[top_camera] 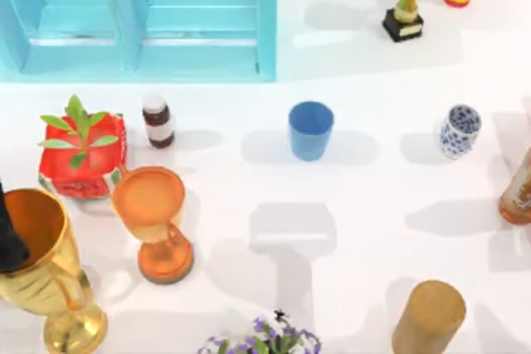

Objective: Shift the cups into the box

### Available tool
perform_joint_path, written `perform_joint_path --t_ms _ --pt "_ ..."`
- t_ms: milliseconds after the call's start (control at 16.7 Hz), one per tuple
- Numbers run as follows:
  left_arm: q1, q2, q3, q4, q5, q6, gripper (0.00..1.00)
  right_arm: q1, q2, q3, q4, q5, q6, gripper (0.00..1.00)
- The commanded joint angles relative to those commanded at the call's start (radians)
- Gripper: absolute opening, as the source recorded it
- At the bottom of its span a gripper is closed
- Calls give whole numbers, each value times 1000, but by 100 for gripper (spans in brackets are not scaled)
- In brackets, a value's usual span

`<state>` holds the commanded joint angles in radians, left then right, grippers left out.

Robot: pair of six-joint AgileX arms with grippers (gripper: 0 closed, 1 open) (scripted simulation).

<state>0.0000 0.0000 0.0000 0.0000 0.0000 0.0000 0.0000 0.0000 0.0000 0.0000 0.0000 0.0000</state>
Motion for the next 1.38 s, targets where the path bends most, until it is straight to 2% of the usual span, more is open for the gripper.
perform_joint_path --t_ms 240,480,720,1380 --pt "0 0 0 0 0 0 100 4 29 29 -24 -1 3 100" --pt "0 0 0 0 0 0 100 20 207 211 -161 -1 21 100" --pt "0 0 0 0 0 0 100 41 547 549 -385 2 48 100" --pt "0 0 0 0 0 0 100 112 1752 1626 -1139 13 132 100"
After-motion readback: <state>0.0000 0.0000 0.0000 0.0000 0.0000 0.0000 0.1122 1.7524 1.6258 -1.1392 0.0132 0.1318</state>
